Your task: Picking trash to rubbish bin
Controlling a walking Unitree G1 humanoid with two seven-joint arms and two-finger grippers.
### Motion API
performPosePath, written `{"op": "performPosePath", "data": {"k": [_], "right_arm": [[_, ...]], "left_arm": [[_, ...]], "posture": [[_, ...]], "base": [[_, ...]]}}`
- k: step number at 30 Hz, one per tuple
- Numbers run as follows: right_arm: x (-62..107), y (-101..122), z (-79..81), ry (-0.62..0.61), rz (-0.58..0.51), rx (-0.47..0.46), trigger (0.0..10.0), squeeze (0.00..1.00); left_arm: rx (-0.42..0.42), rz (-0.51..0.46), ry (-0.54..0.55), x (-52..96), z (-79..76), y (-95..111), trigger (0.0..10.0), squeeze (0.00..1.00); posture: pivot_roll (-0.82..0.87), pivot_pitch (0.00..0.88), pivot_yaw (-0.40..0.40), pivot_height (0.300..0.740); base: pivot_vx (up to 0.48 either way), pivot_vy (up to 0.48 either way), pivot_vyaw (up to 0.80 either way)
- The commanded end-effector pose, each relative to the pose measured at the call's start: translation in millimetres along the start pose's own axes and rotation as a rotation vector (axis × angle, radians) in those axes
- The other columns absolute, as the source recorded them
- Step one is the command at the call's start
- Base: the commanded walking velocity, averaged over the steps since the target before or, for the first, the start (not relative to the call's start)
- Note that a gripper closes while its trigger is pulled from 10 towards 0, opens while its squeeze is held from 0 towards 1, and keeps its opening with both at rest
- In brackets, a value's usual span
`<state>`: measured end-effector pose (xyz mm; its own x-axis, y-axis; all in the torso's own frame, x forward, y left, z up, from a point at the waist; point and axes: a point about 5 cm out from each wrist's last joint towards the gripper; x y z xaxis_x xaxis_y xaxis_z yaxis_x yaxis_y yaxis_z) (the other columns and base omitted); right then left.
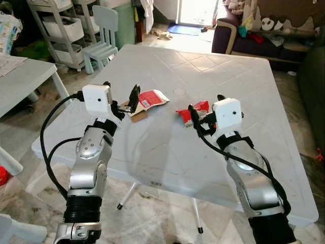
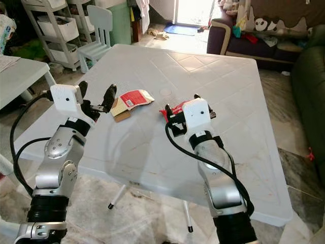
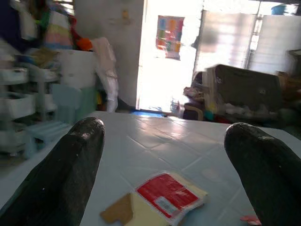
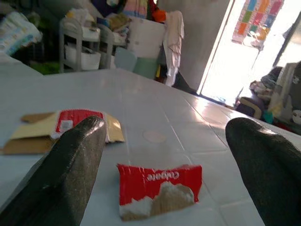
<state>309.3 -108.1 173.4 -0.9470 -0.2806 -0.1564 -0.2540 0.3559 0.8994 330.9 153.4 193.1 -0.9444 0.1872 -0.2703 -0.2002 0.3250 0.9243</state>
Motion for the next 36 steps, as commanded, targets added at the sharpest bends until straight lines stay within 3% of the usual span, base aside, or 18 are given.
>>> {"op": "performPosePath", "data": {"k": [1, 7, 36], "right_arm": [[-1.9, 3, -5.4, -0.006, -0.012, 0.02, 10.0, 0.0], [-1.2, 2, -4.3, -0.001, -0.01, 0.021, 10.0, 0.0], [-1.7, 3, -3.4, 0.012, -0.016, 0.026, 10.0, 0.0]], "left_arm": [[0.005, -0.005, -0.014, -1.9, -5.1, 3, 10.0, 0.0], [0.018, 0.002, -0.005, -1.8, -4.6, 1, 10.0, 0.0], [0.091, -0.042, 0.066, -4.9, 7.8, 11, 10.0, 0.0]], "posture": [[-0.08, 0.007, -0.008, 0.74], [-0.08, 0.01, -0.011, 0.74], [-0.08, 0.012, -0.021, 0.74]], "base": [[0.0, -0.296, 0.0], [0.0, -0.33, 0.0], [0.029, 0.0, 0.0]]}}
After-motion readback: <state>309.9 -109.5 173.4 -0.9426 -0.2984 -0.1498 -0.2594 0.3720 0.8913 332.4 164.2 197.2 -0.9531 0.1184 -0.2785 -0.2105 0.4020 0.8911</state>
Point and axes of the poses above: a point about 5 cm out from each wrist's last joint towards the gripper, its own x axis pointing back from the gripper into the wrist, its own y axis along the axis of the wrist's last joint, z = x × y, and after that the axes turned 13 degrees about x, right-handed
